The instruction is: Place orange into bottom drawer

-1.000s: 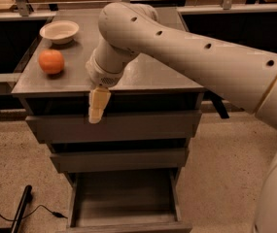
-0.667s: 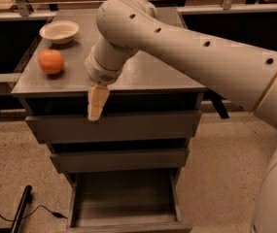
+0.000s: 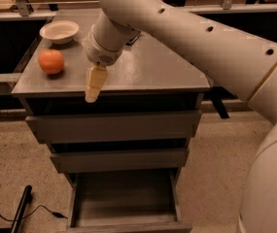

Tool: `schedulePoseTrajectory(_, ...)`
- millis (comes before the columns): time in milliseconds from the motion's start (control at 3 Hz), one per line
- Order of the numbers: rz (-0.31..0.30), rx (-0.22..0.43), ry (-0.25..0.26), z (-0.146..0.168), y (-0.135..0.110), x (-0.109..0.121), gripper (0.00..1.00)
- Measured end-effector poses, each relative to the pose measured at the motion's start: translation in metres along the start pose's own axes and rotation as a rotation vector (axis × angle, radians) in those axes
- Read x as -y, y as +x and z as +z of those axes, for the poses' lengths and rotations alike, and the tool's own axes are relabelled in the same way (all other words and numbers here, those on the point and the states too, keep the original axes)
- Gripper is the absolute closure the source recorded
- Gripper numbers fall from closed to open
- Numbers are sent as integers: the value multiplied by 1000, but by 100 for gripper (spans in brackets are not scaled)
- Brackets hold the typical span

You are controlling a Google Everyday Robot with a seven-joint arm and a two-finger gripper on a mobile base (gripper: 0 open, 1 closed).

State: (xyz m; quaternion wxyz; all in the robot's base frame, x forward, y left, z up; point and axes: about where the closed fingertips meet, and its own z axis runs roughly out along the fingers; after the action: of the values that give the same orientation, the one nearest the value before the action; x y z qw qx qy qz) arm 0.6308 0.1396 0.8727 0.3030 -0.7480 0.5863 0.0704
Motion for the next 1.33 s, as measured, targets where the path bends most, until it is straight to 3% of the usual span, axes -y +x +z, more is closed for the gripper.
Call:
schedulePoseTrajectory(667, 105, 135, 93, -5, -32, 55, 0)
schedulePoseTrajectory(1333, 117, 163, 95, 4, -36, 60, 0)
